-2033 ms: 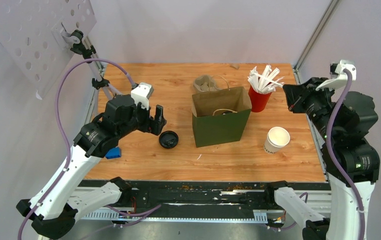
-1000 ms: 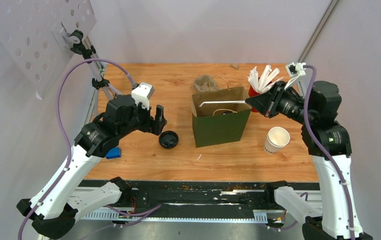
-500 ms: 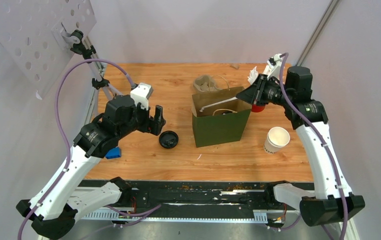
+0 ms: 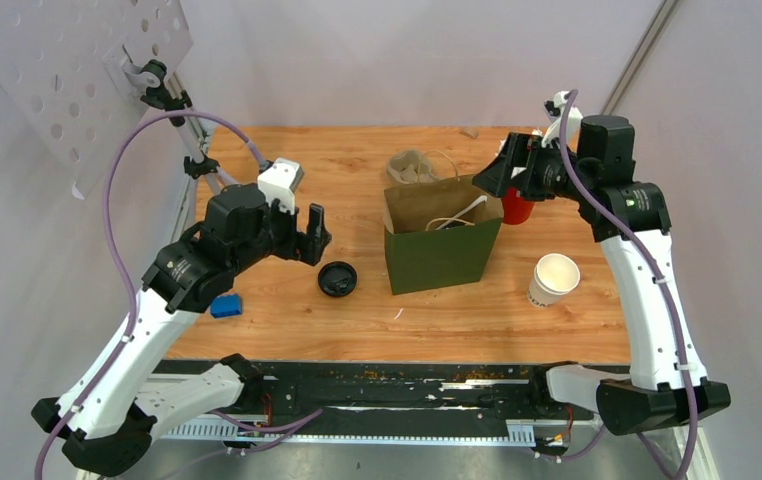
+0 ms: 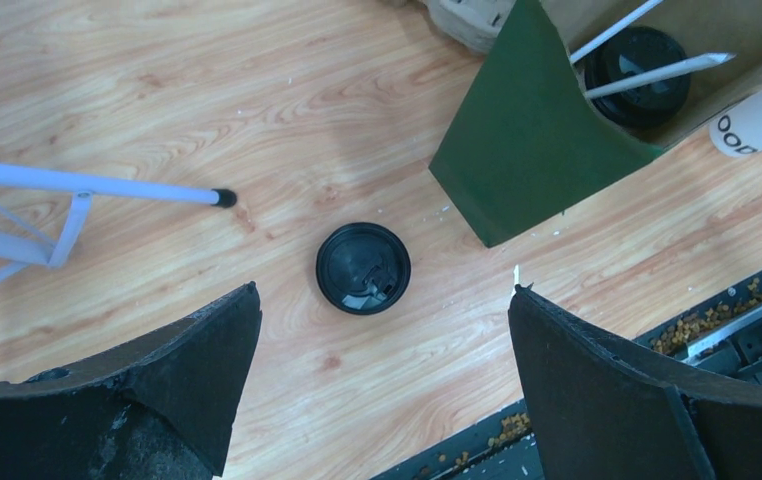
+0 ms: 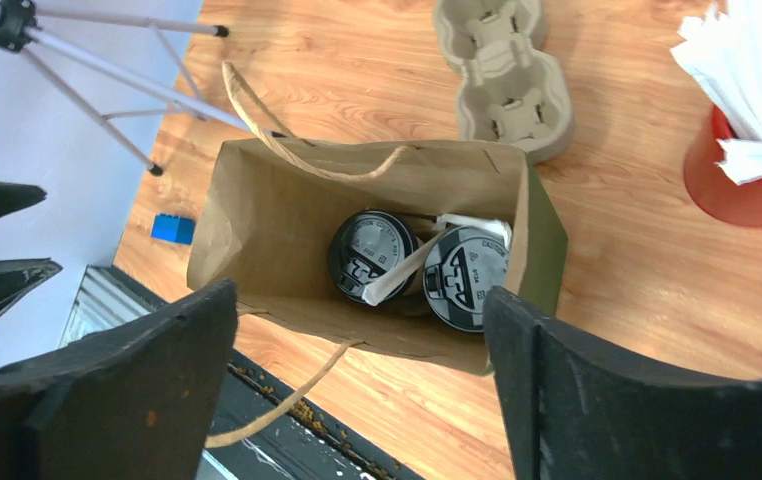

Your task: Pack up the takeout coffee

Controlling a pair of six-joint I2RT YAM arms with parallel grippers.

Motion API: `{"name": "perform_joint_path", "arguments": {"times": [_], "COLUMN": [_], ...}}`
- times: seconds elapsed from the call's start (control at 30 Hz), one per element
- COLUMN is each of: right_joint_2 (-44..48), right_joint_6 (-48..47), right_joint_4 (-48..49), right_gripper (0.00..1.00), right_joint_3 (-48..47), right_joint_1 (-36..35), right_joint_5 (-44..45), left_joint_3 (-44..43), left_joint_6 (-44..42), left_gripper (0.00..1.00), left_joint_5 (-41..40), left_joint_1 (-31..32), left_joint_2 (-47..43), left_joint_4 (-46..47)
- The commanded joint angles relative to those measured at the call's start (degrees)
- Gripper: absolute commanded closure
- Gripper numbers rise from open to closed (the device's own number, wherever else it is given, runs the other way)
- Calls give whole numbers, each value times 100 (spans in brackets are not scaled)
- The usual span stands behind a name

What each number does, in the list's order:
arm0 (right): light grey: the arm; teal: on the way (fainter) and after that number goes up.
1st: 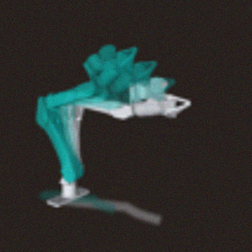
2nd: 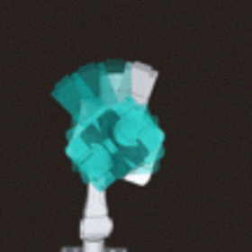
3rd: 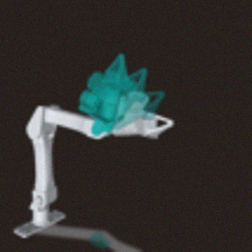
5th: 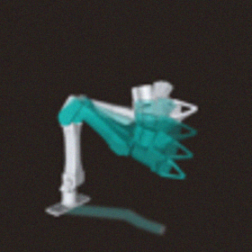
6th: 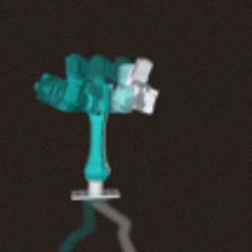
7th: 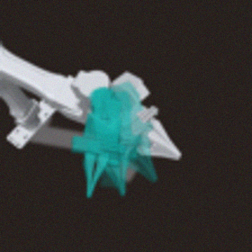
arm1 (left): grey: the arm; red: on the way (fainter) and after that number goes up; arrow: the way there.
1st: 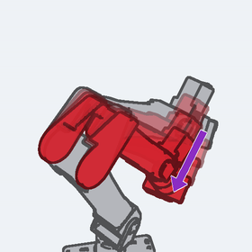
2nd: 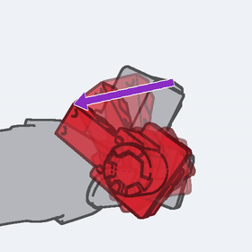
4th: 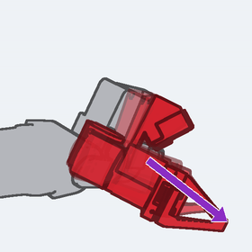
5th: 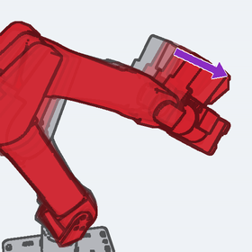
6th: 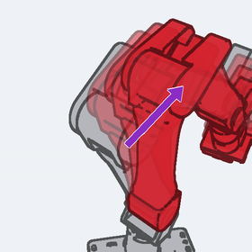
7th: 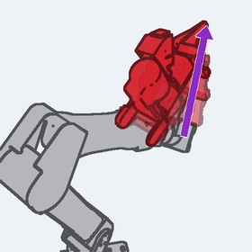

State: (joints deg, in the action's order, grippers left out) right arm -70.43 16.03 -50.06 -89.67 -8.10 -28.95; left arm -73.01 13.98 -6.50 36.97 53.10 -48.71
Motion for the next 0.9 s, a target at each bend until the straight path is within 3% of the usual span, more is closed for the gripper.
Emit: {"name": "perform_joint_path", "arguments": {"times": [0.0,0.27,0.53,0.63,0.87], "right_joint_2": [255,959,1842,2026,2822], "right_joint_6": [-559,-99,-78,-351,-3], "right_joint_4": [-750,-864,-945,-1036,-406], "right_gripper": [1,0,0,0,0], "right_joint_3": [-425,-334,202,163,803], "right_joint_1": [2,1,1,1,1], "right_joint_5": [892,1637,2682,2723,2235], "left_joint_3": [-463,-872,-242,-208,-169], "left_joint_6": [-115,-126,8,100,374], "left_gripper": [0,0,0,0,0], "left_joint_5": [17,65,540,551,483], "left_joint_1": [-19,-21,-22,-21,-18], "left_joint_2": [136,158,-473,-528,-685], "left_joint_4": [171,507,1654,1638,1440]}}
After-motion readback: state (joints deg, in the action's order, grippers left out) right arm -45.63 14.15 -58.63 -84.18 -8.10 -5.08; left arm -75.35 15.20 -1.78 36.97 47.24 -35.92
